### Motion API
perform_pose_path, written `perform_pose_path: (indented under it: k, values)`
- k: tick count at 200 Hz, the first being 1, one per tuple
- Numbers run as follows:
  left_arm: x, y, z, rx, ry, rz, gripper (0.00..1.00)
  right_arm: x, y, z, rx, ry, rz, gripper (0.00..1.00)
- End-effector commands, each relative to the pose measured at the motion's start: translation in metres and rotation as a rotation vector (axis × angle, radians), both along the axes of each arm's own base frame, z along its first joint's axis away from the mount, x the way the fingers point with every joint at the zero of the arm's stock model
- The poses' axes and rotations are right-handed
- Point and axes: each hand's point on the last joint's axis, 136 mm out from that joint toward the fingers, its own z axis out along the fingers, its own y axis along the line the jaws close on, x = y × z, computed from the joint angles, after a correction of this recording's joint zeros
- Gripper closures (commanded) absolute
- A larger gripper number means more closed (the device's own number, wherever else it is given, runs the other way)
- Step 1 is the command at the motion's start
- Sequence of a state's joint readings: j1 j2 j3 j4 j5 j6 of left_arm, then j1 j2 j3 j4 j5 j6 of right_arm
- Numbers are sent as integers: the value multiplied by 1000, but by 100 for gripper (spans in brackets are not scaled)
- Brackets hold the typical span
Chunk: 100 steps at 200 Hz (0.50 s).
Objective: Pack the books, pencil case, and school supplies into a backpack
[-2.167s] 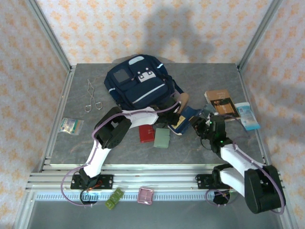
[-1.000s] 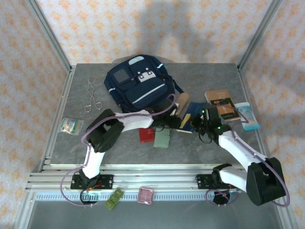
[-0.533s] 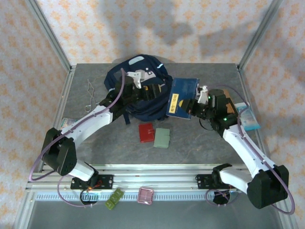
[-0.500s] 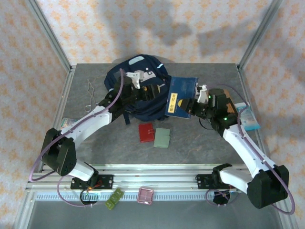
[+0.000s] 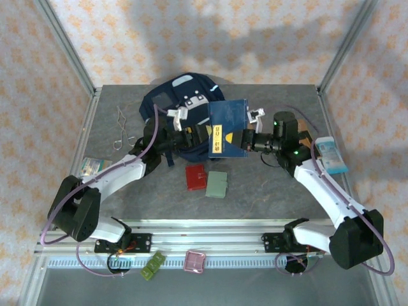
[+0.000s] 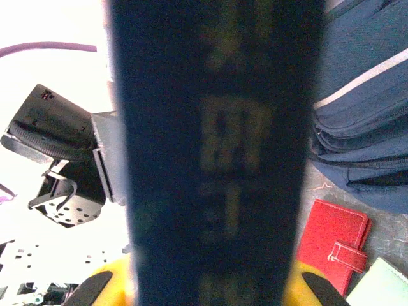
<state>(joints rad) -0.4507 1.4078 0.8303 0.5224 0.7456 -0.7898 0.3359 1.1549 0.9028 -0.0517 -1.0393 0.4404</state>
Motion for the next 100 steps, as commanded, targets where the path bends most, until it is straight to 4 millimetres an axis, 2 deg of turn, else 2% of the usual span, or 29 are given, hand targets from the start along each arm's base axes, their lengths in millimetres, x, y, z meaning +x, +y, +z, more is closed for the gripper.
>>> perform_pose_path:
  k: [1,24,42,86,100]
  values:
    - [-28,-3,61,-150,-179,-106,28,10,4,20,10,-78,-16,100]
    - [-28,4,60,-170,-168,-91,28,14,3,17,31,-64,-35,100]
    - [-27,3,57,-153,-162,-93,27,10,8,26,56,-87,0,100]
    - [-13,4,31,-56,-108,-41,26,-14,22,46,109,-132,134,100]
    - [-12,2,31,-65,-106,-49,26,-23,25,50,126,-141,185,100]
